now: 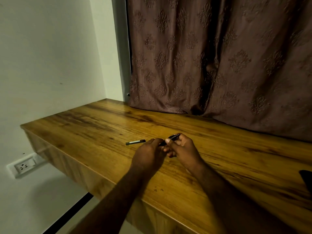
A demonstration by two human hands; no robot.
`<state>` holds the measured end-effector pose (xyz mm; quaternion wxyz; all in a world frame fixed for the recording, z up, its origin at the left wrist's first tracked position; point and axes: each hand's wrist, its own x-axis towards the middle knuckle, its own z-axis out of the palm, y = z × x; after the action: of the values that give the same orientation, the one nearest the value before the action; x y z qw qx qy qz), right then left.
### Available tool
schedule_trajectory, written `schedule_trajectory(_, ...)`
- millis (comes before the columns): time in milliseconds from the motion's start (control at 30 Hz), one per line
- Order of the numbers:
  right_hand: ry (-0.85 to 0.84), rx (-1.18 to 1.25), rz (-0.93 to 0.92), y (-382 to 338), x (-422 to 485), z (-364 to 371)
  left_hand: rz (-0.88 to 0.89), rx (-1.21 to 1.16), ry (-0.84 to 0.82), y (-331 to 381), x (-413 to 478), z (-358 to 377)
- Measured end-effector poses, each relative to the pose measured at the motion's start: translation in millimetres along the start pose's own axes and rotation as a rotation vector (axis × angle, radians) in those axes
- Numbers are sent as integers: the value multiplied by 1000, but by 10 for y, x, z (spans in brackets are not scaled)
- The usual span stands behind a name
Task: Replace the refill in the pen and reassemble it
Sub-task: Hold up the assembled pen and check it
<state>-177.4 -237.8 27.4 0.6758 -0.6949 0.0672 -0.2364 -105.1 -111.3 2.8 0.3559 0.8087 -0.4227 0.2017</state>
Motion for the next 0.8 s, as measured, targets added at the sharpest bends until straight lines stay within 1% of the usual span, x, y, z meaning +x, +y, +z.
schedule_trajectory(67,63,55,-11,-9,23,27,-28,-22,22,-1,-4,-1)
schedule_trajectory(167,214,109,-29,-32,80,-63,-32,11,-10,-22,5,20)
schedule_trajectory(233,281,115,-50,-28,84,-121,-30,8,-42,-36,13,21)
schedule_trajectory(300,327,69,-85,-20,71,-125,-29,-3,-55,-34,17,16)
schedule_trajectory(400,360,-5,-128,-9,63,-73,-12,-12,-68,-3,9,9)
schedule_trajectory(533,276,17,-106,-29,42,-23,11,-4,-80,17,-5,12)
schedule_trajectory(633,282,24,-86,-69,38,-24,38,-21,-94,47,-13,-1)
schedule_trajectory(700,339,35,-115,-90,66,-52,-4,-56,-85,58,-5,-29)
schedule_trajectory(800,418,83,-154,-131,119,-139,-147,-180,-18,50,11,-78)
